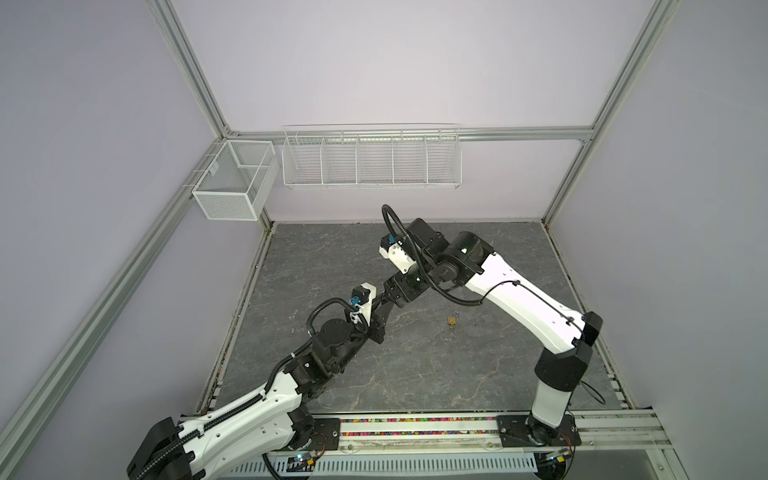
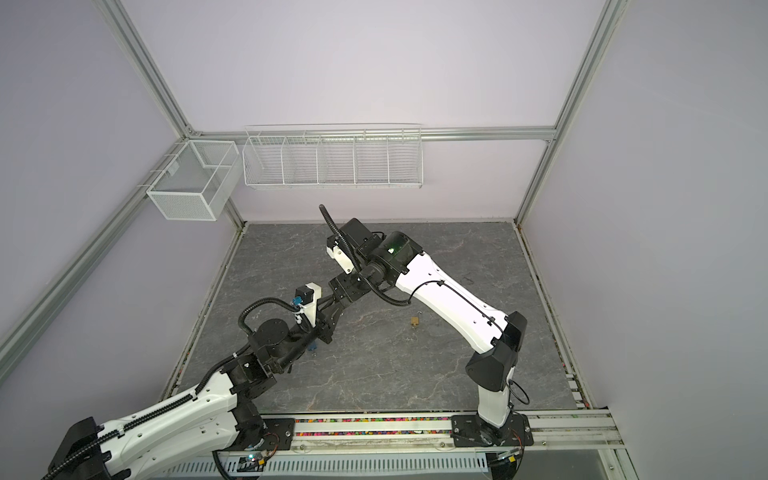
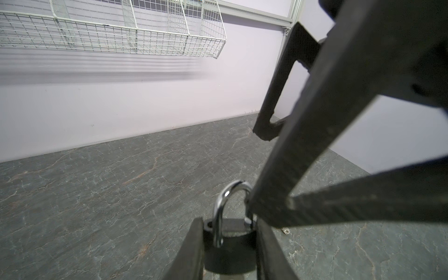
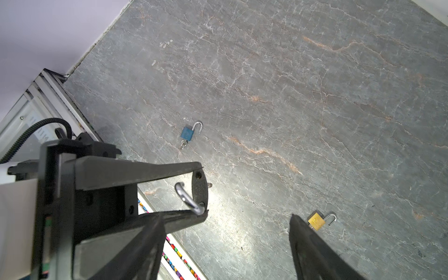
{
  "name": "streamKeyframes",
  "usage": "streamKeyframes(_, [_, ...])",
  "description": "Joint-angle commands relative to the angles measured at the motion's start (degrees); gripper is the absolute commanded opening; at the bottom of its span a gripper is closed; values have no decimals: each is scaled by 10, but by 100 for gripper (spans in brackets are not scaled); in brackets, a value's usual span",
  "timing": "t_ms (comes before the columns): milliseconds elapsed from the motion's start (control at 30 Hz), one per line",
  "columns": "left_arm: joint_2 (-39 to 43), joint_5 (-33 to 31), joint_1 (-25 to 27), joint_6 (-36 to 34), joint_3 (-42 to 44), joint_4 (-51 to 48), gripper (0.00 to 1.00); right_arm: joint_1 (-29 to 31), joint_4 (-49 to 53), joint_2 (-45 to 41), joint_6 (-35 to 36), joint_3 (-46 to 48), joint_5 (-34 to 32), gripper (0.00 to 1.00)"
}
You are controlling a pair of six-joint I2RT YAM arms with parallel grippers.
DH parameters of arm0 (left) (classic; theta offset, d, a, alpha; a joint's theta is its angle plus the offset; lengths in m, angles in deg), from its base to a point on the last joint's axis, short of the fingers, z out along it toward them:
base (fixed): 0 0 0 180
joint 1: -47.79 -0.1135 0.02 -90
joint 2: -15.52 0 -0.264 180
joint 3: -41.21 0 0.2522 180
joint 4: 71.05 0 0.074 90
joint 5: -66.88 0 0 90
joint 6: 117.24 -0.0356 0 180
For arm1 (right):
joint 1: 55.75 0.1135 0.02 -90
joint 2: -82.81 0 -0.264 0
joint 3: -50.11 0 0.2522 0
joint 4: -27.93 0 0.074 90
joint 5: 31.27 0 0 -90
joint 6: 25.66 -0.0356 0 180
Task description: Unlock with the key
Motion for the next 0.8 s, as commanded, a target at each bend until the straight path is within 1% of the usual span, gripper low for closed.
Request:
streamKeyframes(0, [10,7,2,-11,1,23,0,-3,-9,3,19,3,-10,81])
streamKeyframes(200, [19,8,2,-14,1,16,0,-3,-1,32,17,-33,-30,81])
streamKeyframes(433, [20,7,2,-16,5,17,0,-3,30,62,13,-89,-67,81])
streamKeyframes(533, [23,3,2,-18,8,20,0,-3,61,84,16,-118,-76,81])
streamKeyframes(767, [33,3,2,-27,15,21,0,-5,83,91,22,-129,-92,81])
